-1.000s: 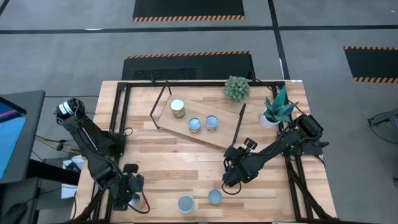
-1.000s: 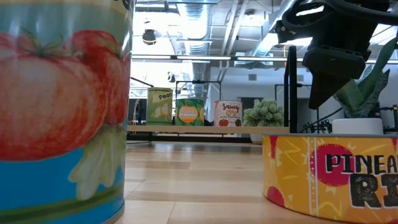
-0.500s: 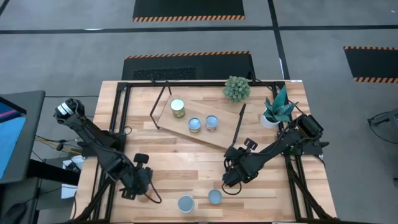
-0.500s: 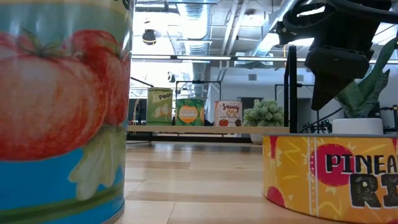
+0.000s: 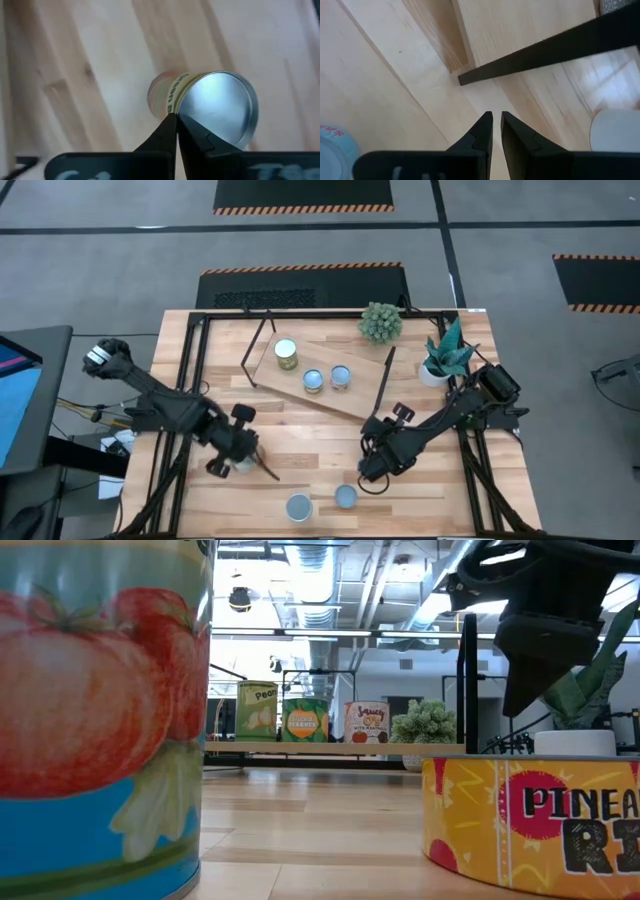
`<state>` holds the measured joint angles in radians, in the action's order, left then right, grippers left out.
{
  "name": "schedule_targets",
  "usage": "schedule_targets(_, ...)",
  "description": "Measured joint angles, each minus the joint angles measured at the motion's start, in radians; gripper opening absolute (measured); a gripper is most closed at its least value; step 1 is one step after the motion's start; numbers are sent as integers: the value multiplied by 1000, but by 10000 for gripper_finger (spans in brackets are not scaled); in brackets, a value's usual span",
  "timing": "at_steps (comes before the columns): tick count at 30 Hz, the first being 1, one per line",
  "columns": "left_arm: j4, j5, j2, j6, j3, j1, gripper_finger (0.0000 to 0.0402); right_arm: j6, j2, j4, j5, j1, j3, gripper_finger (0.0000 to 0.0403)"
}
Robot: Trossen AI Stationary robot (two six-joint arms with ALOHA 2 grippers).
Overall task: Pick and place cans onto a shelf
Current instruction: Put thhe canned beans on the shelf
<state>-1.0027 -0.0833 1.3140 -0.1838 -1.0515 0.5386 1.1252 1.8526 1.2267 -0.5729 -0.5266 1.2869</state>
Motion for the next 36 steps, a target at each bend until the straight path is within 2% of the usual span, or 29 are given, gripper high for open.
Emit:
schedule_targets(8, 60, -1, 0, 285, -1, -240, 0, 0, 0, 2, -1, -6, 0, 61)
schedule_targets(12, 71, 2, 1, 410, -57, -382, 0, 0, 0, 2, -1, -6, 0, 61)
schedule_targets(18, 28, 69, 2, 561, -181, -582, 0, -7, 0, 3, -1, -6, 0, 61)
schedule_targets(22, -9, 132, 24, 626, -219, -699, 0, -8, 0, 4, -1, -6, 0, 61)
schedule_targets(29, -39, 203, 118, 700, -253, -842, 0, -8, 0, 14, -2, -11, 0, 61)
schedule_targets(36, -100, 211, 224, 745, -319, -906, 0, -8, 0, 14, -2, -12, 0, 61)
